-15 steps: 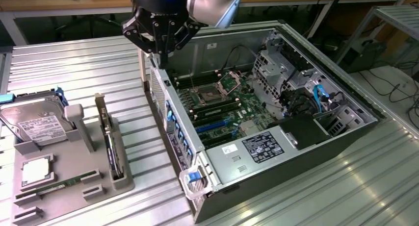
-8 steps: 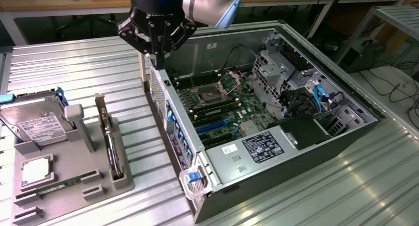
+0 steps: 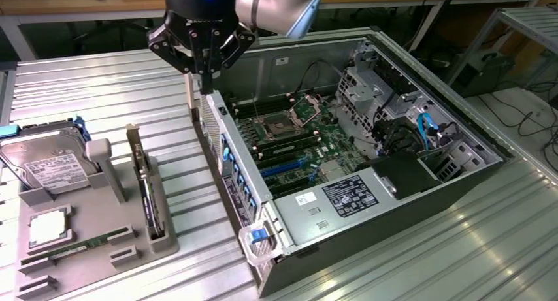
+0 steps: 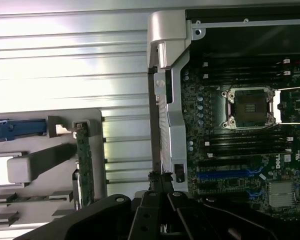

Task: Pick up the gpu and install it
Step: 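Reach for the gpu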

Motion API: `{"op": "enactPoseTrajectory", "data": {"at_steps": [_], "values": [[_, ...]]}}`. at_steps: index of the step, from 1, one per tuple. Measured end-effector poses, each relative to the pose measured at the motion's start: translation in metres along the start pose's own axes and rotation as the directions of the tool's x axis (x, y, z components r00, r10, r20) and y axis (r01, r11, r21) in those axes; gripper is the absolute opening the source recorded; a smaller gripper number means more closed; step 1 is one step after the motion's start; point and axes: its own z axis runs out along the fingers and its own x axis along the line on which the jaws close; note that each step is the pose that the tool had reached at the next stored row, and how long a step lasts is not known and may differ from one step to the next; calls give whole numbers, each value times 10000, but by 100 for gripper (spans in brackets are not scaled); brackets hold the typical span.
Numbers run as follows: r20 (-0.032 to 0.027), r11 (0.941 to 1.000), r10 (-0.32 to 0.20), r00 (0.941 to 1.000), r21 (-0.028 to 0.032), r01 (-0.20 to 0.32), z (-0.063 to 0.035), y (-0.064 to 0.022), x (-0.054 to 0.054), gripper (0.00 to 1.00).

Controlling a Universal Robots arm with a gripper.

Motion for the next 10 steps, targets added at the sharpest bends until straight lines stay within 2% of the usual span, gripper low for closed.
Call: {"op": "enactPoseTrajectory", "data": {"at_steps": [10], "values": [[0, 10000, -11, 10000, -1, 11, -3, -14, 105, 11]]}}
